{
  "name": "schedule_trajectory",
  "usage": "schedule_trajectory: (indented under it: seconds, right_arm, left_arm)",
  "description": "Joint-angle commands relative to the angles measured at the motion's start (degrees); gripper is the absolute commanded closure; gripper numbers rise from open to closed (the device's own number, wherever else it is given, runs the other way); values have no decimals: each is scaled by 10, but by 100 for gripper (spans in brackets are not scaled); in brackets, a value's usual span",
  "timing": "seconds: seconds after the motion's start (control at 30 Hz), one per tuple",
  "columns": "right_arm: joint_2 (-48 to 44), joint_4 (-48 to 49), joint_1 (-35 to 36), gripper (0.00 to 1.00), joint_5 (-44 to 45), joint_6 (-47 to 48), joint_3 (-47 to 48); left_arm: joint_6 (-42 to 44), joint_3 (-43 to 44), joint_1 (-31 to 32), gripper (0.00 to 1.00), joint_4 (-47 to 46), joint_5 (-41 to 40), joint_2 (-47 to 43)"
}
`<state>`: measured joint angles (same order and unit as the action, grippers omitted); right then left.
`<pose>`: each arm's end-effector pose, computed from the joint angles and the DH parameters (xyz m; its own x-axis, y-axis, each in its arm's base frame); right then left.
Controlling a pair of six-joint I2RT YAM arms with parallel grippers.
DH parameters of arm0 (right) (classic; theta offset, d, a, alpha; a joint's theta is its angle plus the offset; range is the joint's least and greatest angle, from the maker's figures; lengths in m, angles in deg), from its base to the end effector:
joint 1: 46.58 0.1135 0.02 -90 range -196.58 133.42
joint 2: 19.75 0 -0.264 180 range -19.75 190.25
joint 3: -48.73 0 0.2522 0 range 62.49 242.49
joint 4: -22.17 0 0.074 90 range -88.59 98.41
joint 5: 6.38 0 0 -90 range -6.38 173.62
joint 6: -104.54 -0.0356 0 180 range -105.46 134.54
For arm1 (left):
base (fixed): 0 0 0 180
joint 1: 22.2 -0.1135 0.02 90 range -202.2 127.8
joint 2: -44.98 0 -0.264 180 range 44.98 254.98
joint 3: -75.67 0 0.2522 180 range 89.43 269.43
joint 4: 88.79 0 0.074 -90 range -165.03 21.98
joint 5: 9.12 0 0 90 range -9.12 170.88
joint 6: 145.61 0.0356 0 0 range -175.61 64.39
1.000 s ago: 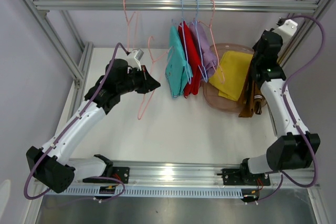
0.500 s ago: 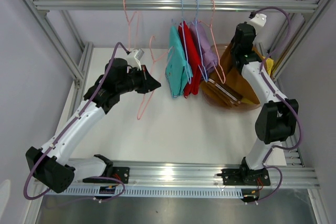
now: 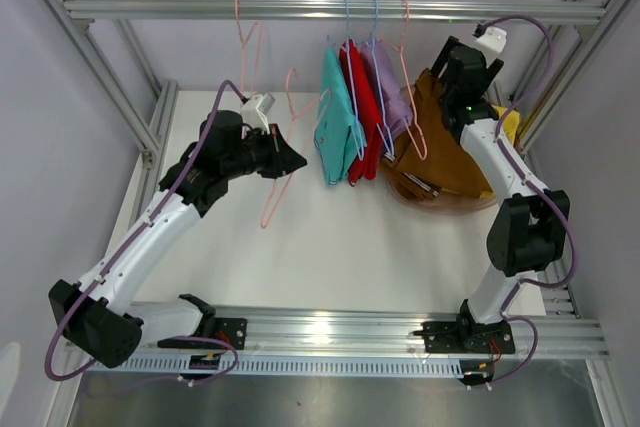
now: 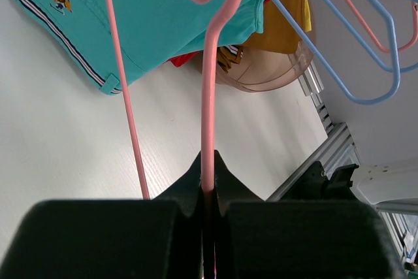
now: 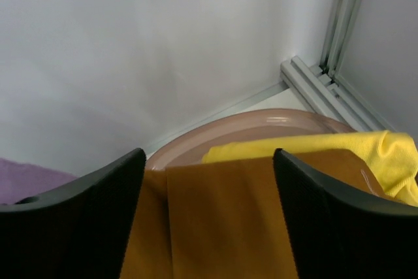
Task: Remove the trousers from the hanger
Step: Place the trousers in the bin.
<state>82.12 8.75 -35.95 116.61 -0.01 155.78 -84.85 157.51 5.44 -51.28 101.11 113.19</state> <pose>0.4245 0.0599 0.3797 -0.0422 0.2065 -0.9775 0.3983 0.9008 0.1731 0.2293 -0.1340 0.3746 -0.6624 -0.1705 -0.7295 0.4491 0.6891 -0.5688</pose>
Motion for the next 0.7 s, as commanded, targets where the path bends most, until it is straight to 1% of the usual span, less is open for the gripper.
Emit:
schedule_trajectory:
  seconds: [0.0,0.03,0.07,0.1,0.13,0.17,0.2,0.27,0.3,0.37,0.4,0.43,0.5,0.53,0.57,0.63,0.67]
  right_arm:
    - [-78,36,-3,19,-18,6,-28]
    - [-90,42,-3,23,-26,0,-48]
    - [-101,60,-2,38,-25,-1,-86]
    - [-120,67,1,48,-26,-6,-105]
    - [-127,75,1,65,-29,-16,-122]
    - [-133,77,2,72,-35,-22,-150]
    - [-136,77,3,77,-38,-30,-161]
    - [-132,79,4,83,-53,-50,-185]
    - [-121,81,7,83,-56,-56,-210]
    - [-101,95,13,87,-69,-71,-233]
    - [-87,98,15,87,-75,-74,-246]
    - [-50,92,15,87,-82,-78,-247]
    - [-5,64,12,87,-103,-91,-229]
    - [22,38,10,86,-117,-101,-188]
    - [70,-32,5,86,-133,-110,-165]
    - [104,-89,1,85,-156,-129,-122]
    - [115,-93,1,85,-161,-131,-121]
  left_arm:
    - [17,28,6,100,-12,17,-14]
    - [16,27,6,100,-12,17,-16]
    - [16,27,6,100,-12,16,-17]
    - [16,28,6,99,-13,17,-17]
    - [15,25,6,100,-13,19,-16]
    - [15,27,5,100,-14,20,-16]
    - [15,28,6,99,-13,21,-16]
    - [15,27,5,100,-14,23,-16]
    - [15,28,6,100,-14,23,-16]
    - [14,27,6,99,-15,23,-18]
    - [15,27,5,100,-15,22,-18]
    - [15,28,6,100,-15,22,-18]
    - [15,27,6,100,-14,23,-17]
    - [14,28,6,100,-14,23,-18]
    - [15,28,6,100,-13,23,-17]
    - [16,29,6,99,-13,23,-18]
    - [16,28,5,99,-13,24,-18]
